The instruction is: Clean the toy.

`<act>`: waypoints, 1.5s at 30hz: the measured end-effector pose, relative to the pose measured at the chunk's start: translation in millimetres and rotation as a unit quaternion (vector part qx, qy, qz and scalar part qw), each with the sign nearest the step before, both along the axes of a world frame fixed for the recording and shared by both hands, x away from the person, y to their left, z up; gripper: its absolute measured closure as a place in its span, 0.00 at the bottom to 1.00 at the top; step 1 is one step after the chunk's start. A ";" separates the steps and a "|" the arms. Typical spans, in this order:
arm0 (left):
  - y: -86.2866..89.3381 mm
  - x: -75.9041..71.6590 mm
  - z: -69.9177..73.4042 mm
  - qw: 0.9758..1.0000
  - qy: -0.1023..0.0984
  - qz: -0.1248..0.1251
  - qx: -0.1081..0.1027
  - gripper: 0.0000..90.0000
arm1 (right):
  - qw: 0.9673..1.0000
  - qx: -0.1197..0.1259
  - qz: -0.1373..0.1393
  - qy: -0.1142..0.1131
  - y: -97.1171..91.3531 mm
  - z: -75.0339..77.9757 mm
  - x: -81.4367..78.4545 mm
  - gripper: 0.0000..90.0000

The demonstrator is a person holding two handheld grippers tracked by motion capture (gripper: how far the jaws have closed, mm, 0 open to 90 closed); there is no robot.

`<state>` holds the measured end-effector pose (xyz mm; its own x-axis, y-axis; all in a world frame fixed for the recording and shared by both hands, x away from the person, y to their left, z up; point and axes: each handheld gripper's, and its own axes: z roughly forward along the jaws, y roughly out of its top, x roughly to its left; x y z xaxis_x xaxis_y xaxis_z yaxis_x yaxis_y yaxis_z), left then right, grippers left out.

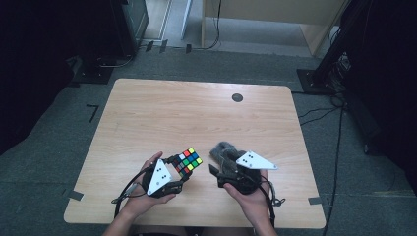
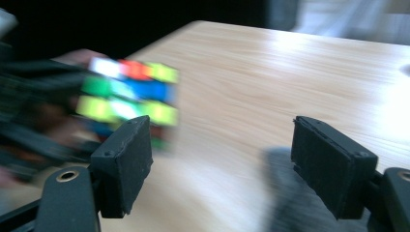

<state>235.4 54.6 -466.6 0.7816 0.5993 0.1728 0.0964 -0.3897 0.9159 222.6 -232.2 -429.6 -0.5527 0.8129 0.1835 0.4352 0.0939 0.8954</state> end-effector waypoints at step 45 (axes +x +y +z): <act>3.9 3.2 3.3 0.998 0.045 -0.024 -0.025 0.37 | 0.998 0.039 -0.027 -0.042 -6.9 -18.8 -7.3 0.77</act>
